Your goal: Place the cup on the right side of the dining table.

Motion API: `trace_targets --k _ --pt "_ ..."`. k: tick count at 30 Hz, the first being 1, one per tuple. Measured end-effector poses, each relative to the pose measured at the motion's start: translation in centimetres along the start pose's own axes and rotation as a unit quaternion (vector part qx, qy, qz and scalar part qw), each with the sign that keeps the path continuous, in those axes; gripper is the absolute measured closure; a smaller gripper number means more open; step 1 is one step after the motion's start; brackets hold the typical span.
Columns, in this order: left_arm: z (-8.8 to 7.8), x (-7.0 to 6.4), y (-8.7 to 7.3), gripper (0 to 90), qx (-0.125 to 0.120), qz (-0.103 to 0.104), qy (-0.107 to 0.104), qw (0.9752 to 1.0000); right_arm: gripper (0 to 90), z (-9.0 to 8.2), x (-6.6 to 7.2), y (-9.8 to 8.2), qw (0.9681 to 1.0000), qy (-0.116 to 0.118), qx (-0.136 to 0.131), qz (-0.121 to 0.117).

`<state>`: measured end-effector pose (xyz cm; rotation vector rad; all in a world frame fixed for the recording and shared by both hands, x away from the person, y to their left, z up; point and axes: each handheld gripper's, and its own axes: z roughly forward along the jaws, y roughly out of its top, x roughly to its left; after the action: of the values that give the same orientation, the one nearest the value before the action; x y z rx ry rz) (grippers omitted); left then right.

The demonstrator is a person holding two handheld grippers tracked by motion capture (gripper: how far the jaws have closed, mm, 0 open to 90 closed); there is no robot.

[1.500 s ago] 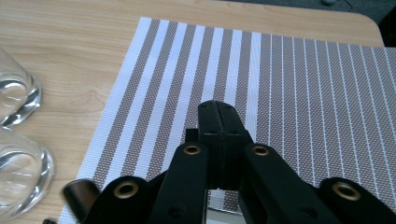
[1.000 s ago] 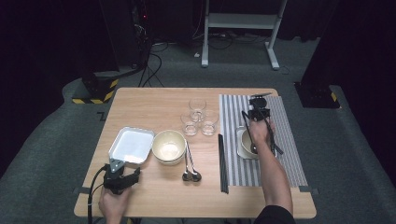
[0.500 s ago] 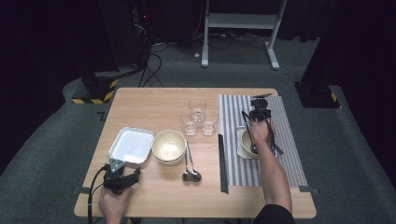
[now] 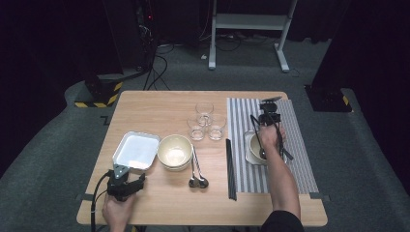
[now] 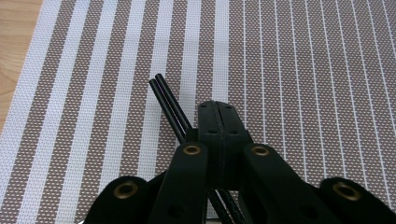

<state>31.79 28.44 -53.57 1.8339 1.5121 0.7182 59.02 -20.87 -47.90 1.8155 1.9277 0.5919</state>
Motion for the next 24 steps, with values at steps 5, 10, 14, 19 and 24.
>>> trace_targets --k 5,10,14,19,24 --pt "-0.02 0.03 0.01 28.1 0.002 0.002 0.000 1.0000 90.0 0.15 0.02 0.01 1.0000 -0.005 0.007 0.001" --pt "-0.02 0.03 0.01 28.1 0.002 0.002 0.000 1.0000 90.0 0.23 0.09 0.00 0.9999 -0.006 0.012 0.001" --pt "-0.02 0.03 0.01 28.1 0.002 0.002 0.000 1.0000 90.0 0.27 0.16 -0.03 0.9999 -0.004 0.016 -0.003" --pt "-0.02 0.03 0.01 28.1 0.002 0.002 0.000 1.0000 90.0 0.27 0.25 -0.10 0.9998 0.004 0.018 -0.004" --pt "-0.03 0.04 0.00 28.2 0.002 0.001 0.000 1.0000 90.0 0.35 0.46 -0.22 0.9996 0.009 0.023 -0.012"
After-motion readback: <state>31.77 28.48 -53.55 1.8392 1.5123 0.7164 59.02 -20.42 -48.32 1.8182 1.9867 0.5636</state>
